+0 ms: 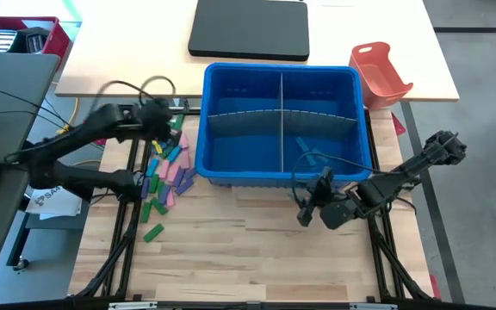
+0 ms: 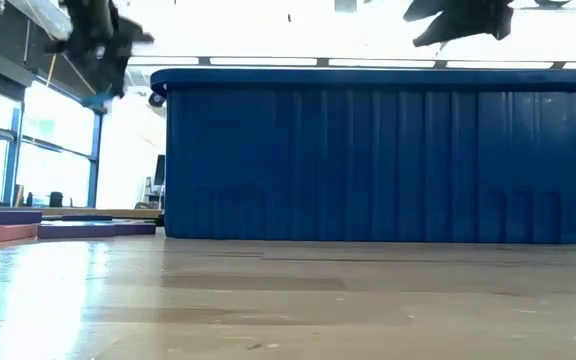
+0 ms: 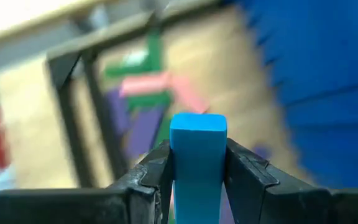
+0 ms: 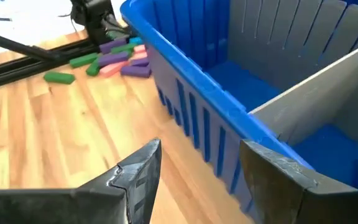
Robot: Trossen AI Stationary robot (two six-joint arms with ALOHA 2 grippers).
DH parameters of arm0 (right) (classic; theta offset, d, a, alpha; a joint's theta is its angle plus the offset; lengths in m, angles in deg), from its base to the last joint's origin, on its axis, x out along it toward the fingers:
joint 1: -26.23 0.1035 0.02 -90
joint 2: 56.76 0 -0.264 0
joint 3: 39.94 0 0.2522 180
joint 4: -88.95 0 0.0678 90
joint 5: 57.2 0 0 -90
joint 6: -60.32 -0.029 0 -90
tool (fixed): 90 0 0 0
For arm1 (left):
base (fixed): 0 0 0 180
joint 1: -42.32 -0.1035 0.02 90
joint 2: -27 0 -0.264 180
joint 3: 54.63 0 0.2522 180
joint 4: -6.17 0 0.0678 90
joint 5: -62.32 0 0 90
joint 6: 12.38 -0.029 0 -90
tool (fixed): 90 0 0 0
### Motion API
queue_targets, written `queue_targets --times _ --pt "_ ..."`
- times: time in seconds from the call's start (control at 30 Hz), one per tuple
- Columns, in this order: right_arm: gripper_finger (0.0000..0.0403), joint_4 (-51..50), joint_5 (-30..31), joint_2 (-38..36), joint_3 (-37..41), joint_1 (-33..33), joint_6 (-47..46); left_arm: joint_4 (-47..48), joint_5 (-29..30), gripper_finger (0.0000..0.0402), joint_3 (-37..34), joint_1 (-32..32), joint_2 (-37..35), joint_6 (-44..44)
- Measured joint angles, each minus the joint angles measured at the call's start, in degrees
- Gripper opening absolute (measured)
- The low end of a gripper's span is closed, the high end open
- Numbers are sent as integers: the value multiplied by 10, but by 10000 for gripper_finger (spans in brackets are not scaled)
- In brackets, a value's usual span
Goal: Sort blocks
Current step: Put the blue block into the blue bin with the other blue block
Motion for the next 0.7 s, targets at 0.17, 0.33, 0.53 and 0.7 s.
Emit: queue_targets --times 0.17,0.33,0.53,0.7 --pt "213 58 26 15 0 -17 84 -145 -78 106 18 46 -54 -75" --pt "213 243 -29 57 0 -16 258 -322 -170 104 -39 123 -93 -155" --pt "213 506 -130 137 0 -21 454 -630 -290 107 -167 227 -102 -268" --pt "213 623 -131 178 0 -47 473 -889 -334 104 -261 291 -81 -303"
